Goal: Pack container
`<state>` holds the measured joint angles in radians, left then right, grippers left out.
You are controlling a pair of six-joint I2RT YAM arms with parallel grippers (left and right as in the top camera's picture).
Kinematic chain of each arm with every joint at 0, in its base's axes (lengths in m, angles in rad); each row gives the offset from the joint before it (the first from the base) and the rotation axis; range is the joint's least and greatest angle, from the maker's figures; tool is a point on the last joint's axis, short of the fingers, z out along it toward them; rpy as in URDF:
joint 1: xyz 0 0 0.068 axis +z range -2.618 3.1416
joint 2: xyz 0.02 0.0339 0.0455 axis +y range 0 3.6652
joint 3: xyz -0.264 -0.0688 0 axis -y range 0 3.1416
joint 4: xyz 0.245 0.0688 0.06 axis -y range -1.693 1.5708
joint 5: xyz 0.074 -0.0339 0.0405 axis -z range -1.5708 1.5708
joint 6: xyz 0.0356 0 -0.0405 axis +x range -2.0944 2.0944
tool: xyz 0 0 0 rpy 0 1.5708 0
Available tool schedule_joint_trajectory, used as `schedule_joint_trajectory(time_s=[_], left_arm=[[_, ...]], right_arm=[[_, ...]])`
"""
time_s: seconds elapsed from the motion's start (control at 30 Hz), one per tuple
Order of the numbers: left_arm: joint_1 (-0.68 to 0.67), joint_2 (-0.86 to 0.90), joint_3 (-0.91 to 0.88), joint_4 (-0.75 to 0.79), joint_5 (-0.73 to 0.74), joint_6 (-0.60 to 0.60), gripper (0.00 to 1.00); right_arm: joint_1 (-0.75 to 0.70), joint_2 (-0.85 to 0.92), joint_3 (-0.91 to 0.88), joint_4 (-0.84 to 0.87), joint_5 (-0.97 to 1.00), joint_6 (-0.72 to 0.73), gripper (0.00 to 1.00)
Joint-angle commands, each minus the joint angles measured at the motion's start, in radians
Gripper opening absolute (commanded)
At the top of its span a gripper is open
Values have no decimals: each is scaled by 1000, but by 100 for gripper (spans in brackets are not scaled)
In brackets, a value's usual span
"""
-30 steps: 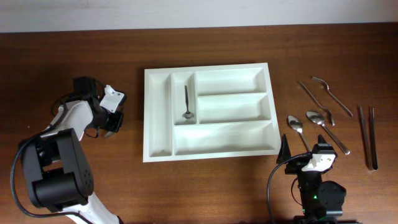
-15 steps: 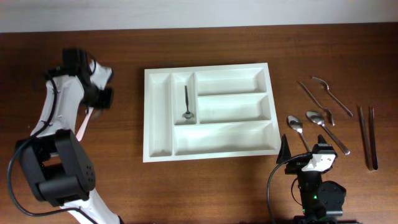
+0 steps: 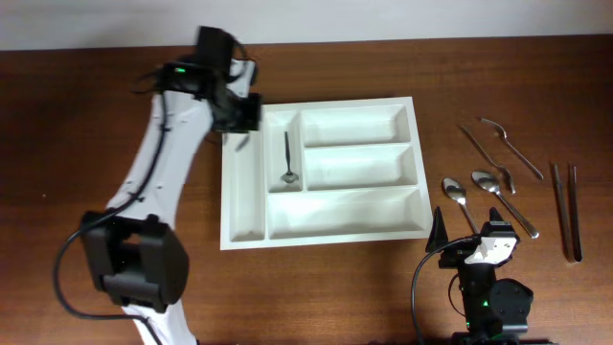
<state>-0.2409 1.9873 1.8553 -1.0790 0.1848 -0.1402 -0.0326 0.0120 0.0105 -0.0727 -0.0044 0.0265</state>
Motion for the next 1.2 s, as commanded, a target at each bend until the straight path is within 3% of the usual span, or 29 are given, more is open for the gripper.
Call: schedule_joint_trajectory(time_s=[0.0,0.3,0.33,0.37,0.53,0.67,0.8,0.93,1.17], left_arm=[[-53,80,12,10,10,-146,2],[-77,204,14,37,11,-192,3],[-77,204,25,46,23,-192,22],[-77,203,36,50,51,-190,35],[-77,202,110,37,111,-173,55],[-50,182,228,-64,63,-84,55],[49,116,362,-275,-320,60,55],[140,55,364,-358,-541,120,55],[325,38,353,-400,-544,203,56]], right_arm=[[6,-6,-5,-5,-10,4,99],[6,-6,-5,-5,-10,4,99],[6,-6,-5,-5,-10,4,99],[6,-6,-5,-5,-10,4,99],[6,-6,-5,-5,-10,4,99],[6,-6,-5,-5,-10,4,99],[6,-6,-5,-5,-10,4,99],[6,-6,-5,-5,-10,4,99],[6,-6,-5,-5,-10,4,99]])
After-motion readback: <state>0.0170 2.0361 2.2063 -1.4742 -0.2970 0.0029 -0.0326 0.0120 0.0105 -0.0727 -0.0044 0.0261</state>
